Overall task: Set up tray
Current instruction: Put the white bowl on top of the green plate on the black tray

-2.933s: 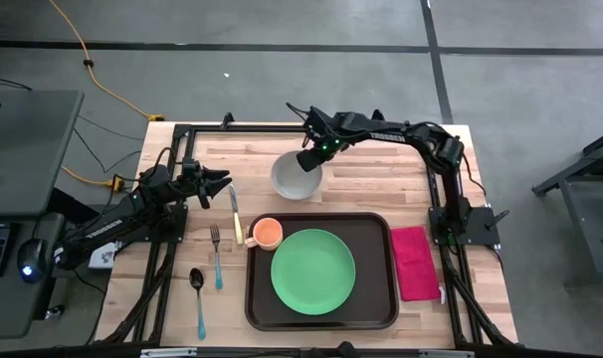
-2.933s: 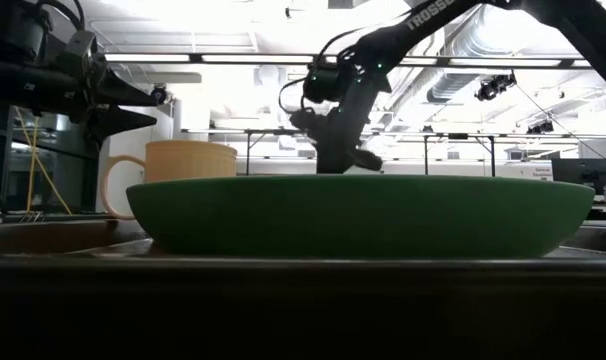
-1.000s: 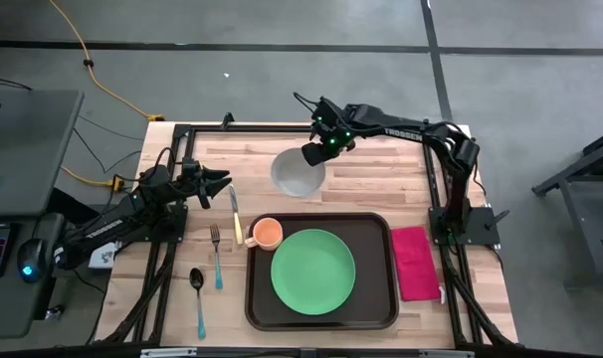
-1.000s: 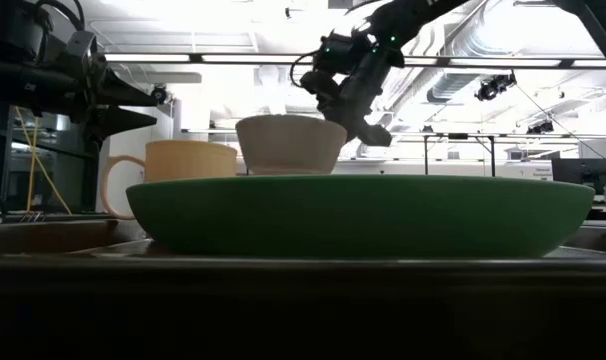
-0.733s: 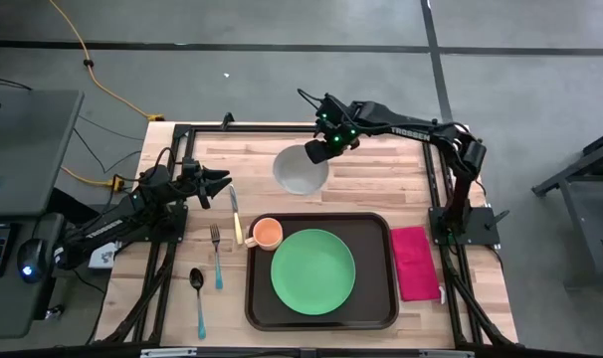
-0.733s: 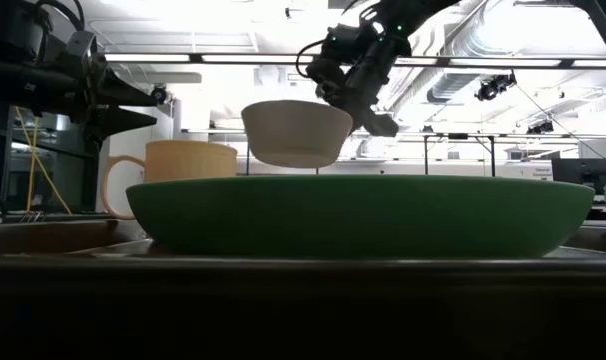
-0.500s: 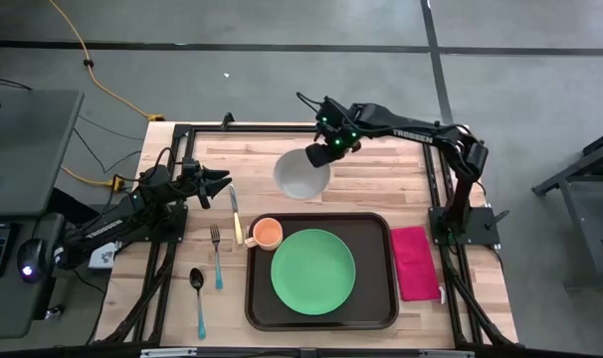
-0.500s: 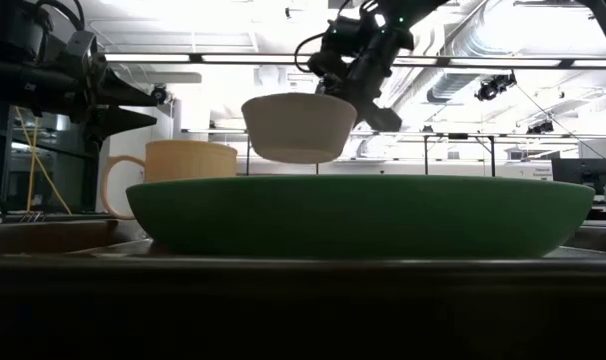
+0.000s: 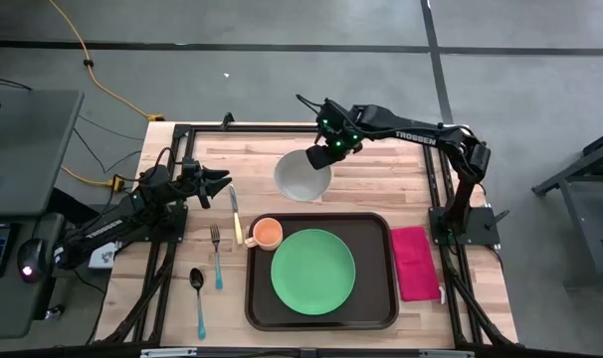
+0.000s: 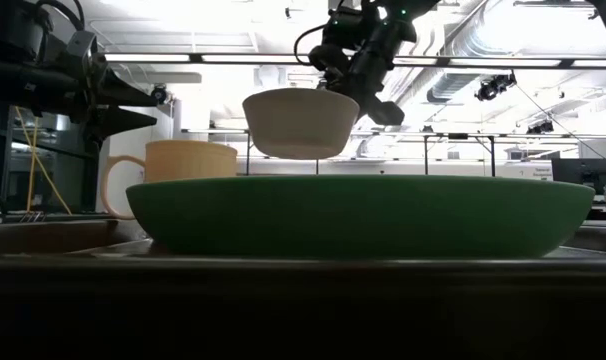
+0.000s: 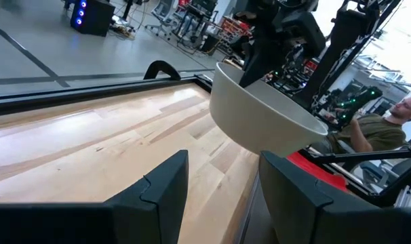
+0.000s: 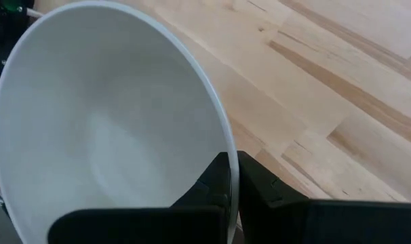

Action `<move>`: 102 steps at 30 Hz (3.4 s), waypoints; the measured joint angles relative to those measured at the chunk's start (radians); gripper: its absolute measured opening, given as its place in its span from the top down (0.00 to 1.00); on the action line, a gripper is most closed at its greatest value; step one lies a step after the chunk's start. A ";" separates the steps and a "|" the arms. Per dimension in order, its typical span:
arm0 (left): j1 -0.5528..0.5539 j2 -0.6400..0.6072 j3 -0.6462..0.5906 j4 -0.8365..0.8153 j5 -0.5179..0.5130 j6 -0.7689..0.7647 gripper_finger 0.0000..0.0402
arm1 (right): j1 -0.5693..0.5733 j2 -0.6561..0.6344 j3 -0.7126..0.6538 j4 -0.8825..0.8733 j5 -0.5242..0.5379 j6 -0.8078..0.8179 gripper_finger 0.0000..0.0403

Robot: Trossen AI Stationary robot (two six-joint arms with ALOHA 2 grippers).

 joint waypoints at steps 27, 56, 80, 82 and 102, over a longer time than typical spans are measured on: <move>0.000 0.000 0.001 0.000 0.001 0.000 0.47 | 0.078 0.000 0.000 -0.024 -0.005 0.012 1.00; 0.000 0.000 0.001 0.000 0.003 -0.001 0.47 | 0.226 -0.098 0.000 -0.120 0.110 0.083 1.00; 0.000 0.000 0.001 0.001 0.003 -0.001 0.47 | 0.293 -0.098 0.000 -0.152 0.213 0.100 1.00; 0.000 0.000 0.001 0.001 0.003 -0.001 0.47 | 0.309 -0.098 0.000 -0.156 0.222 0.107 1.00; 0.000 0.000 0.001 0.001 0.004 -0.001 0.47 | 0.446 -0.098 0.000 -0.173 0.265 0.221 1.00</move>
